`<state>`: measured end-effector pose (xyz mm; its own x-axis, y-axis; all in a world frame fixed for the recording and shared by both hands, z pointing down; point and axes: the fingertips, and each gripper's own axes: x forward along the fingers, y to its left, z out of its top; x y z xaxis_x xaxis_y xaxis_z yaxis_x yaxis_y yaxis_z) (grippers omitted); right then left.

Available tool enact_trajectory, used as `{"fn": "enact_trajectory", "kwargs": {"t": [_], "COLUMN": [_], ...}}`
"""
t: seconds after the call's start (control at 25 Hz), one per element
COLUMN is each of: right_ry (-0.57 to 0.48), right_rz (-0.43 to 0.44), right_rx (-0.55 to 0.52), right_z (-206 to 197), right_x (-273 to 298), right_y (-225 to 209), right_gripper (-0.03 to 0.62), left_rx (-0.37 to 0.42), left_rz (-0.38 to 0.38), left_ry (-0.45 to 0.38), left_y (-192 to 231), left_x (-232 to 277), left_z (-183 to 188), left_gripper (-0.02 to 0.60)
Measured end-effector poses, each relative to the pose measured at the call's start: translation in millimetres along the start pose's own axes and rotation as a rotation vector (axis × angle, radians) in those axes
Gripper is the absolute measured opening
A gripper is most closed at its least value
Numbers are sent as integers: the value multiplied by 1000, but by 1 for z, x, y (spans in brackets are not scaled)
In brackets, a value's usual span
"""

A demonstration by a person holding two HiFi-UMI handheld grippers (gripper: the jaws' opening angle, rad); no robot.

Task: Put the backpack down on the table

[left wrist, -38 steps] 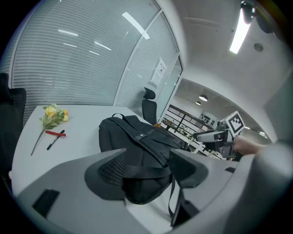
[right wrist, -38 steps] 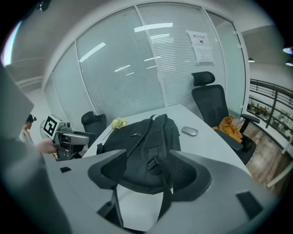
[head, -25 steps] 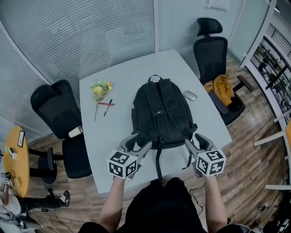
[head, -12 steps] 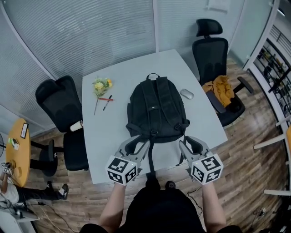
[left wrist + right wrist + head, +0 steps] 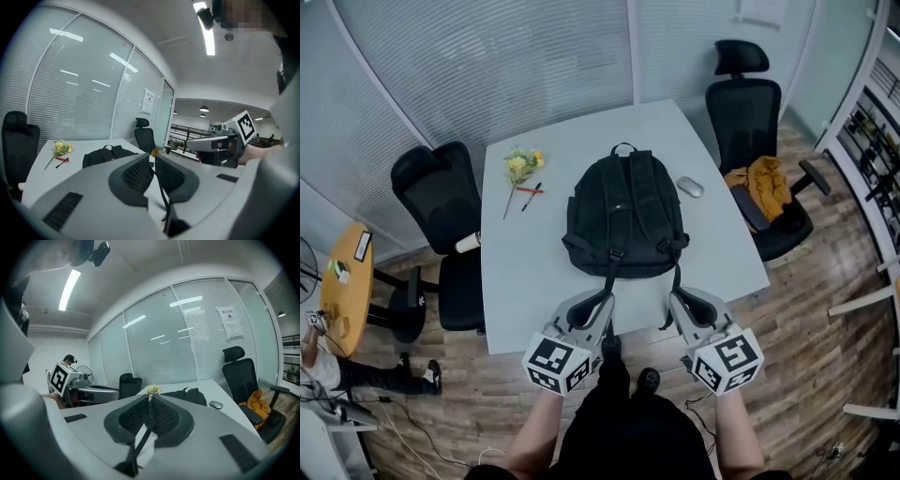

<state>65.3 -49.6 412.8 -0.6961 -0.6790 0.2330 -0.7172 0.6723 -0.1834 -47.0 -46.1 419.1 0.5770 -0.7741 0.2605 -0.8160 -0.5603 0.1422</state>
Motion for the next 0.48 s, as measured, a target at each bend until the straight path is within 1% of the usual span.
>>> {"fn": "enact_trajectory", "kwargs": {"t": [0.28, 0.48], "right_ry": [-5, -1], "right_rz": [41, 60], "right_rx": [-6, -24], "right_z": [-10, -14], "right_x": [-22, -35], "right_y": [19, 29], "right_gripper": [11, 9], "left_rx": [13, 15], "left_rz": [15, 25], "left_ry": [-4, -11], "left_y": [-28, -42], "left_x": [-18, -28], "left_z": [-6, -8], "left_gripper": [11, 0]}}
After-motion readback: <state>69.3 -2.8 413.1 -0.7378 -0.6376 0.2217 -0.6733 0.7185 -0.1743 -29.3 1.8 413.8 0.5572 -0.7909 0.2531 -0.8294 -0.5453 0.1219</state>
